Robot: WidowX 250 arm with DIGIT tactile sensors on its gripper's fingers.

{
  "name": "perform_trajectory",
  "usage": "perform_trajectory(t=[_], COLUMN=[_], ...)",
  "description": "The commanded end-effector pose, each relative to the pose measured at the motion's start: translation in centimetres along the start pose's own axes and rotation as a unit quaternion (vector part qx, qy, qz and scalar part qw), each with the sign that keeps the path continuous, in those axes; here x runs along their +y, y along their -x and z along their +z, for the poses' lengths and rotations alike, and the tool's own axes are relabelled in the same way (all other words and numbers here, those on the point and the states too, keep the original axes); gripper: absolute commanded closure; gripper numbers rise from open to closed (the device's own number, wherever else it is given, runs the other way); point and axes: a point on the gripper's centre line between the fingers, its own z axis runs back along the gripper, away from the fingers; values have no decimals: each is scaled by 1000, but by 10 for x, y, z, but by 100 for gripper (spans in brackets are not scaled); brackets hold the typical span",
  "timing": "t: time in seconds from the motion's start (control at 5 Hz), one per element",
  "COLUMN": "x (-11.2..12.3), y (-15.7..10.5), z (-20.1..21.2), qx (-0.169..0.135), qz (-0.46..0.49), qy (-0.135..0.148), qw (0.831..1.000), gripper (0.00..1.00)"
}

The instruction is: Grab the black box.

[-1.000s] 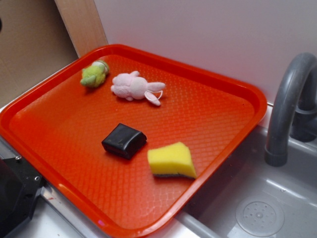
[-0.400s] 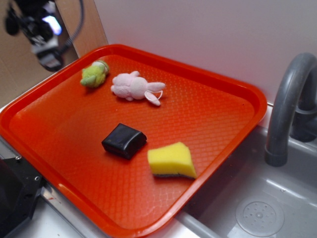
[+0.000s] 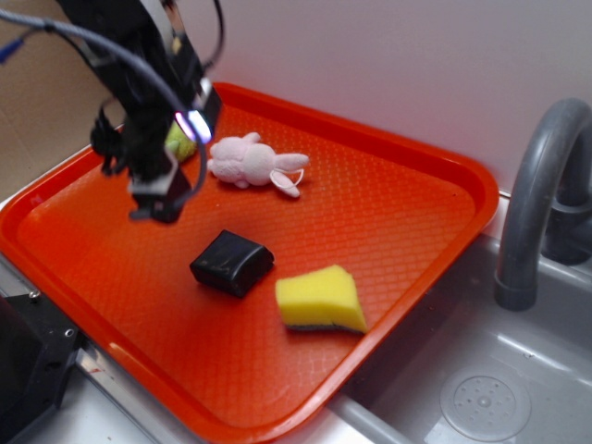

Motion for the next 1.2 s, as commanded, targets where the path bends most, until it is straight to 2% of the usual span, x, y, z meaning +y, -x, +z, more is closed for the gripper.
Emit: perform_trajectory(t=[0.0,0.6,0.8,1.0], x=[-15,-15,-22,-33], y=[-6,-6,-24,-42], z=[21,21,-14,-47], qx=[7,7,31,21], qz=[-76,-76,-124,-161], qy=[-1,-1,10,32], qw=[997,997,992,986], gripper=[0,0,0,0])
